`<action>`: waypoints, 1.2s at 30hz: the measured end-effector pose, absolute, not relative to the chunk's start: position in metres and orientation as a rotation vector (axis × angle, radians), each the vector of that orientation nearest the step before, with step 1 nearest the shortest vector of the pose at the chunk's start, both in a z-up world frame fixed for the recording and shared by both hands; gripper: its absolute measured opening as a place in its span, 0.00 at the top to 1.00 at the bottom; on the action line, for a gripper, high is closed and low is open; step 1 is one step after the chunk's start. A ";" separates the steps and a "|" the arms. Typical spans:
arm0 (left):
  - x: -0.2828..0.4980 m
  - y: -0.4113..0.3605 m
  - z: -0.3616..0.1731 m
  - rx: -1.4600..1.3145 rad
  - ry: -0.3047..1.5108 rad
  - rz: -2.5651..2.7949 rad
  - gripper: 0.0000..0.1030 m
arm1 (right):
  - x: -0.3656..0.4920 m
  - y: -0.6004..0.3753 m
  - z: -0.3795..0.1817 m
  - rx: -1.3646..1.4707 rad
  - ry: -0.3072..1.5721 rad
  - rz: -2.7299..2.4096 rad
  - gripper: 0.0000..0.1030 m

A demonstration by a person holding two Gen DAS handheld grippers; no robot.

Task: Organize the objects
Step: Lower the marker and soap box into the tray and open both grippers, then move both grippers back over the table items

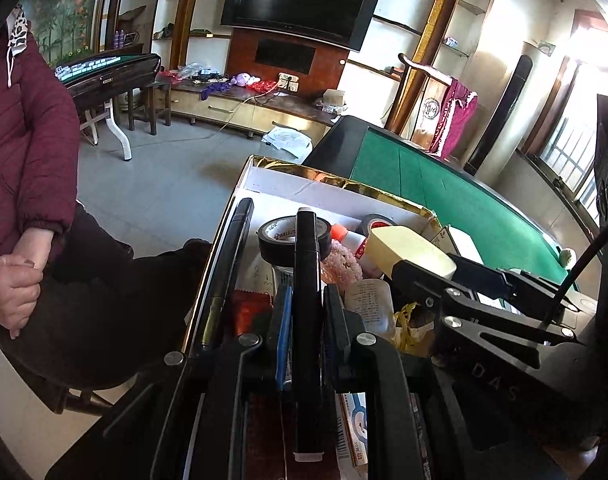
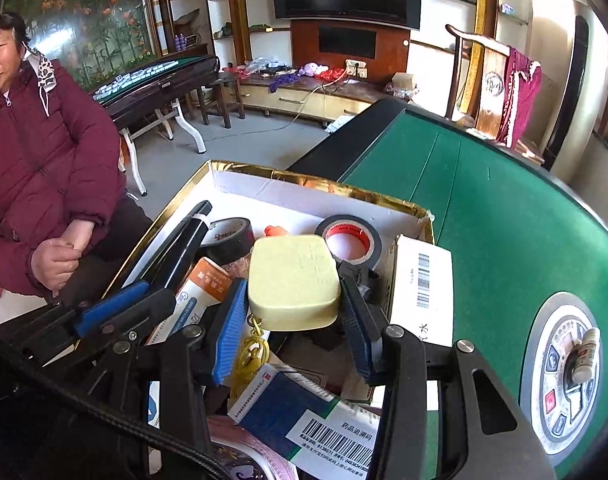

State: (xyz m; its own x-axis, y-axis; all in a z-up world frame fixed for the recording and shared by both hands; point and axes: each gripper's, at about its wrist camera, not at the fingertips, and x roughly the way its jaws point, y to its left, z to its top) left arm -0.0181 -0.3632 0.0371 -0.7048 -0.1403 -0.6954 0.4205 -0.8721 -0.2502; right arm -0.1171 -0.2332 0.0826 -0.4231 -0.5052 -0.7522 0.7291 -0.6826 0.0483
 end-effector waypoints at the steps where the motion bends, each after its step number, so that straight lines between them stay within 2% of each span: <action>1: -0.020 -0.363 0.038 1.005 0.569 -2.581 0.88 | -0.117 -0.233 0.083 0.998 0.372 -2.131 0.56; 12: -0.018 -0.369 0.041 0.982 0.608 -2.593 0.85 | -0.108 -0.215 0.096 0.987 0.317 -2.101 0.56; 17: -0.017 -0.364 0.047 0.946 0.612 -2.630 0.76 | -0.098 -0.180 0.107 0.972 0.242 -2.083 0.53; 20: -0.014 -0.361 0.052 0.910 0.613 -2.664 0.71 | -0.089 -0.142 0.111 0.943 0.184 -2.087 0.53; 29: -0.008 -0.323 0.081 0.780 0.502 -2.834 0.69 | -0.120 0.028 0.099 0.973 -0.029 -2.322 0.45; 34: -0.024 -0.262 0.094 0.913 0.437 -2.935 0.54 | -0.160 0.127 0.085 1.091 -0.304 -2.418 0.45; 36: -0.040 -0.226 0.094 1.022 0.433 -2.998 0.54 | -0.166 0.150 0.083 1.116 -0.355 -2.426 0.45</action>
